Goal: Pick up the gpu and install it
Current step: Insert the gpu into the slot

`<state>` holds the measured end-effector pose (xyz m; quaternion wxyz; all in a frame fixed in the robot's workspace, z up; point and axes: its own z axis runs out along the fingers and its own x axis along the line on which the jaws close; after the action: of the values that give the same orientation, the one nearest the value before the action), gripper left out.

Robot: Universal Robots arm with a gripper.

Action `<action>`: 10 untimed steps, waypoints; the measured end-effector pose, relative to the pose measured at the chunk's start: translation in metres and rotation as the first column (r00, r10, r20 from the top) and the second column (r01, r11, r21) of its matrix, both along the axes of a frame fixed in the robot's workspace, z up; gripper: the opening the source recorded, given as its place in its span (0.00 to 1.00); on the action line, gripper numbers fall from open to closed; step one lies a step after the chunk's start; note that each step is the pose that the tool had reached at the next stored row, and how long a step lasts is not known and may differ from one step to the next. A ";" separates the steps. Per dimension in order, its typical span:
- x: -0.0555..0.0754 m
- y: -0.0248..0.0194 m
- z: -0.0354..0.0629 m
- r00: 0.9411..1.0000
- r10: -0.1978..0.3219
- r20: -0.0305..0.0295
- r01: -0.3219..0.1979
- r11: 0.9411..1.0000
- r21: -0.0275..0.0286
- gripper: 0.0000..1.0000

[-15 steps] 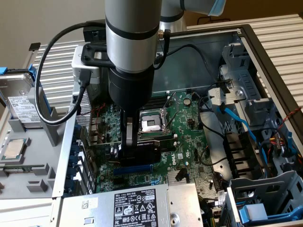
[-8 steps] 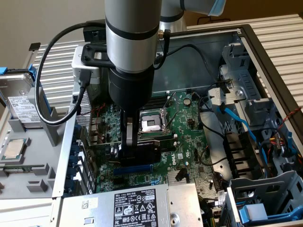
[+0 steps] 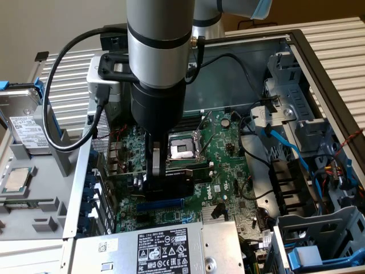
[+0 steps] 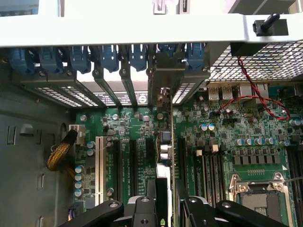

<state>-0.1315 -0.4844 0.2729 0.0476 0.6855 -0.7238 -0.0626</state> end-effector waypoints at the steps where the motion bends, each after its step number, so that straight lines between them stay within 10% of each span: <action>1: 0.000 0.0000 -0.0001 1.000 0.000 0.000 0.000 1.000 0.000 0.26; 10: 0.000 0.0000 -0.0018 1.000 0.000 0.001 0.000 1.000 0.000 0.26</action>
<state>-0.1313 -0.4844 0.2711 0.0473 0.6856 -0.7237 -0.0624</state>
